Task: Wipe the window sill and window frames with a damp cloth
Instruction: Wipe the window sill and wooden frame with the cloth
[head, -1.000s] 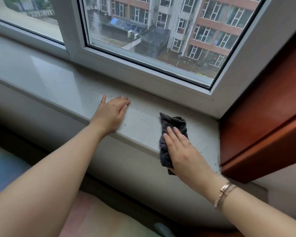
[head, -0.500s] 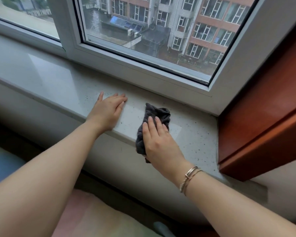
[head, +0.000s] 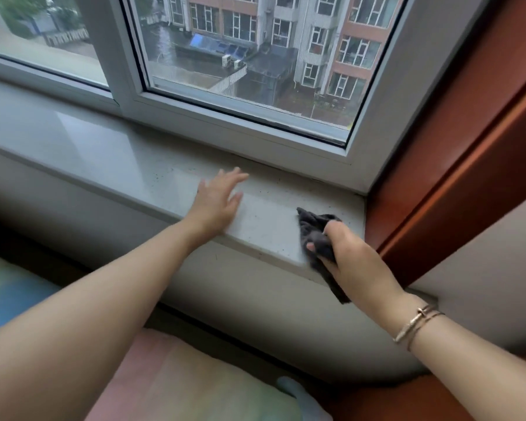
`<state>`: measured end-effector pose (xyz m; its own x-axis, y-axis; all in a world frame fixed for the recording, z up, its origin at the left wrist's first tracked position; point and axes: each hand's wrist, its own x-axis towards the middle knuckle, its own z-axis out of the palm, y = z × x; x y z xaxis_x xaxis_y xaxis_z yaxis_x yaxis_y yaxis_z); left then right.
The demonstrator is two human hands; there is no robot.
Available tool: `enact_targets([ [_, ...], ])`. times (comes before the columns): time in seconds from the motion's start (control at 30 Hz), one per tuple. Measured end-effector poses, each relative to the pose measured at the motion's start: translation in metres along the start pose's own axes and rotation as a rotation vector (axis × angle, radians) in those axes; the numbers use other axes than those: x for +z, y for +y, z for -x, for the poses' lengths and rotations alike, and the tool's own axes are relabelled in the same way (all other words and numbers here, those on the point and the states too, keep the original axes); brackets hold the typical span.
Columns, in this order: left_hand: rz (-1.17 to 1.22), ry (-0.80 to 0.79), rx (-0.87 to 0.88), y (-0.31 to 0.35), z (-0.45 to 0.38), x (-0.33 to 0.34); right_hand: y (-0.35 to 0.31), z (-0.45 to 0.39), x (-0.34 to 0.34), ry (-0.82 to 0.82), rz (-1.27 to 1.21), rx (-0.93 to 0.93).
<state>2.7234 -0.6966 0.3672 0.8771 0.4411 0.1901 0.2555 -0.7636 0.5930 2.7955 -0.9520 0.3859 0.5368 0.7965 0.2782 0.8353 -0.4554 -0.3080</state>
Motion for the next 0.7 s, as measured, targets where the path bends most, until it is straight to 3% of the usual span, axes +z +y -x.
enact_targets([
  [0.17,0.598,-0.246,0.0,0.069,0.041,0.008,-0.023,-0.023,-0.021,0.303,-0.48,0.35],
  [0.33,0.772,-0.395,-0.068,0.1,0.058,0.008,-0.039,-0.028,-0.037,0.197,-1.134,0.758],
  [0.43,0.838,-0.427,-0.123,0.106,0.065,0.008,-0.046,-0.008,-0.038,0.135,-1.257,0.686],
  [0.53,0.877,-0.5,-0.094,0.112,0.069,0.01,-0.047,0.022,-0.033,0.1,-1.089,0.463],
  [0.7,0.819,-0.697,-0.047,0.129,0.072,0.023,-0.025,0.079,-0.03,0.213,-0.942,0.348],
])
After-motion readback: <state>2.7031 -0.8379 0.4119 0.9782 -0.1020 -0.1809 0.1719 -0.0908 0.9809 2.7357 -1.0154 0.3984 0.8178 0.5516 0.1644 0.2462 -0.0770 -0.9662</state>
